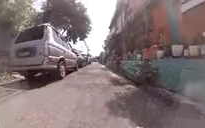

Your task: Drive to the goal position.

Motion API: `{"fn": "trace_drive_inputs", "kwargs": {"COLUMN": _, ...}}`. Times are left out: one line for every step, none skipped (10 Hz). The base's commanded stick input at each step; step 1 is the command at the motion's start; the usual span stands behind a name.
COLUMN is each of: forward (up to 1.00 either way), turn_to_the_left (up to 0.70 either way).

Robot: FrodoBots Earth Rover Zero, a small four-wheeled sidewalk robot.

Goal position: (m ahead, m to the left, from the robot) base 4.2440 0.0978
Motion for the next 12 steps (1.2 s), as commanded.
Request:
{"fn": "trace_drive_inputs", "kwargs": {"forward": 0.00, "turn_to_the_left": -0.17}}
{"fn": "trace_drive_inputs", "kwargs": {"forward": 0.00, "turn_to_the_left": -0.21}}
{"fn": "trace_drive_inputs", "kwargs": {"forward": 0.00, "turn_to_the_left": 0.00}}
{"fn": "trace_drive_inputs", "kwargs": {"forward": 0.00, "turn_to_the_left": 0.00}}
{"fn": "trace_drive_inputs", "kwargs": {"forward": 0.00, "turn_to_the_left": 0.00}}
{"fn": "trace_drive_inputs", "kwargs": {"forward": 0.00, "turn_to_the_left": 0.00}}
{"fn": "trace_drive_inputs", "kwargs": {"forward": 0.00, "turn_to_the_left": 0.00}}
{"fn": "trace_drive_inputs", "kwargs": {"forward": 0.00, "turn_to_the_left": 0.00}}
{"fn": "trace_drive_inputs", "kwargs": {"forward": 0.00, "turn_to_the_left": 0.00}}
{"fn": "trace_drive_inputs", "kwargs": {"forward": 0.00, "turn_to_the_left": 0.00}}
{"fn": "trace_drive_inputs", "kwargs": {"forward": 0.00, "turn_to_the_left": 0.00}}
{"fn": "trace_drive_inputs", "kwargs": {"forward": 0.41, "turn_to_the_left": 0.00}}
